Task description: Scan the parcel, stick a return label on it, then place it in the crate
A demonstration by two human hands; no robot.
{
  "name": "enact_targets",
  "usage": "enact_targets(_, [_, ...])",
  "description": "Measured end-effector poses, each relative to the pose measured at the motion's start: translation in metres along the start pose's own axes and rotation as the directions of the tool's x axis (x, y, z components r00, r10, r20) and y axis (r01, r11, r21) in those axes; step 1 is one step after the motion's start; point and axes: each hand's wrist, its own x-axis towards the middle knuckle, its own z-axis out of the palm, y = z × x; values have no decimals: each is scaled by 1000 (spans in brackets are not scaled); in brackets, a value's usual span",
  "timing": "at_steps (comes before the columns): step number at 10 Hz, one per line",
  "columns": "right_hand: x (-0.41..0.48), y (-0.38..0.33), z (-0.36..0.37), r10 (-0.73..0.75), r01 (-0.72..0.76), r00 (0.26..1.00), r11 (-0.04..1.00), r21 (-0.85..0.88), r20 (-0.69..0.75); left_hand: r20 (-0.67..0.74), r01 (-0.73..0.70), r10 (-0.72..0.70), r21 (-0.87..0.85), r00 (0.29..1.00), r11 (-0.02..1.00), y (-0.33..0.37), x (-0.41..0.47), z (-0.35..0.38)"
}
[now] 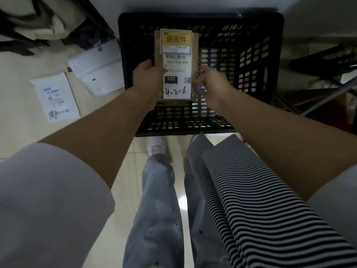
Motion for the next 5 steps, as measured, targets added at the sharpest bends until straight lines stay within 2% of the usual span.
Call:
enact_targets(1, [2,3,-7,99,-103,993,993,53,67,-37,97,-98,-18,994,995,-12,-4,-10])
enact_targets(2, [-4,6,-9,153,-164,975,984,63,159,34,142,-141,-24,989,990,-20,-6,-16])
enact_targets(3, [-7,6,-11,177,-190,970,980,64,168,36,109,-110,20,993,994,-14,-11,-15])
enact_targets(4, [-16,-8,-10,165,-182,979,972,151,119,49,117,-115,-47,992,992,11,-17,-15])
enact_targets(5, [-37,-30,-7,146,-183,977,949,257,158,31,81,-79,-82,996,993,49,-33,-12])
